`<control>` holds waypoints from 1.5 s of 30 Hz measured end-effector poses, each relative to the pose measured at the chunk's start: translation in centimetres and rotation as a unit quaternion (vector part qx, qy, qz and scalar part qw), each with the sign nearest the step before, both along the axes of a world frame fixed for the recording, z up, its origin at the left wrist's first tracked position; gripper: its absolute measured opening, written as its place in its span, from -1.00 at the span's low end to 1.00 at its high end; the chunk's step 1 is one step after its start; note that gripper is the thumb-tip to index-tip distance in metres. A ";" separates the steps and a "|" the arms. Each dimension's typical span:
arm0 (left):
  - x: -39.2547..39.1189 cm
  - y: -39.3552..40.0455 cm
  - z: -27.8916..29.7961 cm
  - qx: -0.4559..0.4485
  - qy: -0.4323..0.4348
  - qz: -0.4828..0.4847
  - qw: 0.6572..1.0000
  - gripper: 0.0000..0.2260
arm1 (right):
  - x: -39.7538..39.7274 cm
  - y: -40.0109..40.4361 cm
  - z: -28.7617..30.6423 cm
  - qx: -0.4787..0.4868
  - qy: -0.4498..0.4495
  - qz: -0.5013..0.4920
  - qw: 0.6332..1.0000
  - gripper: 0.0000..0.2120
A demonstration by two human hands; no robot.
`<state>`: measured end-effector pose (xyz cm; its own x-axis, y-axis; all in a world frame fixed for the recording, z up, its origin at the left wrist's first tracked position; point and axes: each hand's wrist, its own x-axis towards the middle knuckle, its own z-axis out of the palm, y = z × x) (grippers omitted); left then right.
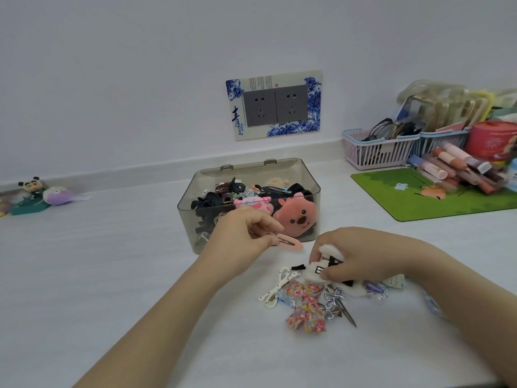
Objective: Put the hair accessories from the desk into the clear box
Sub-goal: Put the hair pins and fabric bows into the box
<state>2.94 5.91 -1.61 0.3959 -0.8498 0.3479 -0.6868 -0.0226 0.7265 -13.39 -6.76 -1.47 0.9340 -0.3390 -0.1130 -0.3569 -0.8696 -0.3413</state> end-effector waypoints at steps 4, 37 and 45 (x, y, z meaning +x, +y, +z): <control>0.1 -0.1 0.1 -0.032 0.003 0.012 0.999 -0.77 | -0.4 -0.4 1.1 0.079 -0.080 -0.028 0.993 -0.93; 5.3 -2.4 4.8 0.021 -0.059 0.113 0.992 -0.88 | 11.4 -3.5 6.2 0.060 -0.178 -0.095 0.978 -0.69; -0.2 -1.2 3.7 -0.023 -0.021 0.062 0.998 -0.94 | 5.7 -1.7 6.5 0.025 -0.286 -0.115 0.951 -0.70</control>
<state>2.77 4.70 2.14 0.4813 -0.7782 0.4034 -0.7110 -0.0774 0.6989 -7.68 -8.49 5.06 0.7490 -0.5500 0.3695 -0.2798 -0.7680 -0.5761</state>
